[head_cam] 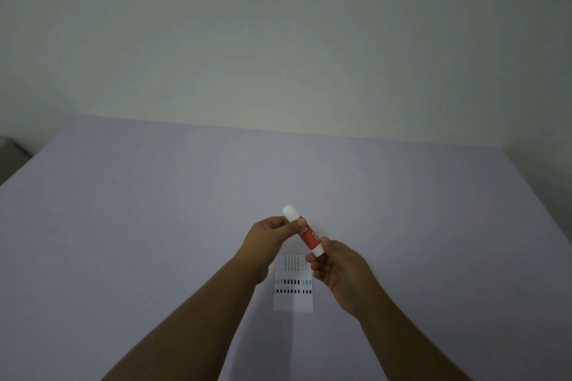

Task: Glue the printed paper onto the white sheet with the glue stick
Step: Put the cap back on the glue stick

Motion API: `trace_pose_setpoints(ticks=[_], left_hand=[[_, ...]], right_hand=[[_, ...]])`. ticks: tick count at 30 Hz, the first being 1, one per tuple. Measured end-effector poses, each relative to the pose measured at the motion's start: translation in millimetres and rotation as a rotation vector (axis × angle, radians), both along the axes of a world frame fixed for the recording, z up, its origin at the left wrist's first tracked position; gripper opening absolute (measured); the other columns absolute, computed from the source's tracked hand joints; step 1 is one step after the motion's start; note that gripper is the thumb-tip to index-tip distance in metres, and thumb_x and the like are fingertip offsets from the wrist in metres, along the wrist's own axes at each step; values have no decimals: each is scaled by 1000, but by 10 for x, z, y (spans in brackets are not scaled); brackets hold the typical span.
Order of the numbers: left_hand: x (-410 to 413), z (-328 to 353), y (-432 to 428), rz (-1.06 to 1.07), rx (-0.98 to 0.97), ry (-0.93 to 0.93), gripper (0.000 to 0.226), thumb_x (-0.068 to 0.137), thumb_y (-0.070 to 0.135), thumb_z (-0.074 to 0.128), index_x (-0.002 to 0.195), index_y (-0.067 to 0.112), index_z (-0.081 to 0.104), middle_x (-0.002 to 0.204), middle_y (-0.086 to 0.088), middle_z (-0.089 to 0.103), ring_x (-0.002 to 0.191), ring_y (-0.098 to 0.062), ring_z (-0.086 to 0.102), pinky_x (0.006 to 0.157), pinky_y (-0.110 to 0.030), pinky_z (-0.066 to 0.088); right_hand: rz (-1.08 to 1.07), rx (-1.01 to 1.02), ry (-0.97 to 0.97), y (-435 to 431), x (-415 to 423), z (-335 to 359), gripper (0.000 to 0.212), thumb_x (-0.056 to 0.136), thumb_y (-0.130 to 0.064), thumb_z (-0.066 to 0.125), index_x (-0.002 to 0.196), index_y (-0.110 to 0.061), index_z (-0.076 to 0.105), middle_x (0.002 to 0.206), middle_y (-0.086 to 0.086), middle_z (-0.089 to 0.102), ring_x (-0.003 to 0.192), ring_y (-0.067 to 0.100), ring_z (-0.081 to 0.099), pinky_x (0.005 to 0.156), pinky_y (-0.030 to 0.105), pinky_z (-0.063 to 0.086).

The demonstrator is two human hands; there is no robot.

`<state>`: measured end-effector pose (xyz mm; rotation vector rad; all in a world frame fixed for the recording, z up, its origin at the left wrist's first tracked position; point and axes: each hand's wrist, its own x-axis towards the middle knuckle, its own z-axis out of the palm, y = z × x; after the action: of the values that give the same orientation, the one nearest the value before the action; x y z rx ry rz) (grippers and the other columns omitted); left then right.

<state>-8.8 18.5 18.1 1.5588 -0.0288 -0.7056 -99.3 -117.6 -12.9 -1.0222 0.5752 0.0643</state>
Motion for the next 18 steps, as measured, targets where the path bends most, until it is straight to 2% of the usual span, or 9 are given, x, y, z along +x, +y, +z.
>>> trace_pose_setpoints(ticks=[3,5,7,9,11,12,16,18], left_hand=[[-35,33,1,11,-3,2,34,54,53,73,72,25,75,86,7,74,95,-12,58,90,-38,35],[-52,56,4,16,-4,1,33,56,52,74,73,23,75,89,3,74,95,-14,59,89,-38,36],[-62,62,15,28,-9,0,35,56,51,74,76,22,74,91,1,73,97,-18,58,91,-40,37],[-61,64,36,37,-8,4,28,62,46,75,77,22,74,90,2,72,98,-19,58,93,-40,39],[-62,64,51,37,-5,3,21,67,43,75,74,23,74,84,5,71,94,-17,58,90,-37,41],[-65,66,52,41,-4,3,21,67,43,75,73,23,74,83,5,70,92,-16,58,88,-36,41],[-76,99,30,51,8,0,19,69,43,74,73,24,72,84,5,69,90,-15,57,85,-35,41],[-73,112,26,49,4,-2,18,69,42,74,74,24,72,82,6,69,89,-14,57,84,-34,41]], right_hand=[[-4,-178,-76,32,-30,12,11,86,-21,57,92,-11,58,89,17,60,76,21,57,68,26,54],[26,-195,-78,36,-38,47,11,87,-20,58,95,-14,54,98,19,56,83,25,56,73,28,54],[38,-14,-22,28,-44,90,30,84,-30,59,104,-8,55,94,18,61,80,25,59,71,29,55],[58,100,32,21,-68,136,41,85,-38,55,104,-2,59,78,15,67,66,21,62,61,29,56],[70,76,15,21,-93,135,38,85,-34,55,103,0,59,69,11,68,60,17,62,56,26,55],[52,45,-14,36,-99,126,33,86,-29,55,103,0,59,69,9,66,62,16,61,58,26,55],[29,-117,-80,73,-93,155,7,86,-14,59,91,-9,58,86,12,56,77,20,52,75,31,51],[33,9,-50,69,-78,191,19,81,-19,63,94,-7,57,84,13,58,74,21,55,72,31,54]])
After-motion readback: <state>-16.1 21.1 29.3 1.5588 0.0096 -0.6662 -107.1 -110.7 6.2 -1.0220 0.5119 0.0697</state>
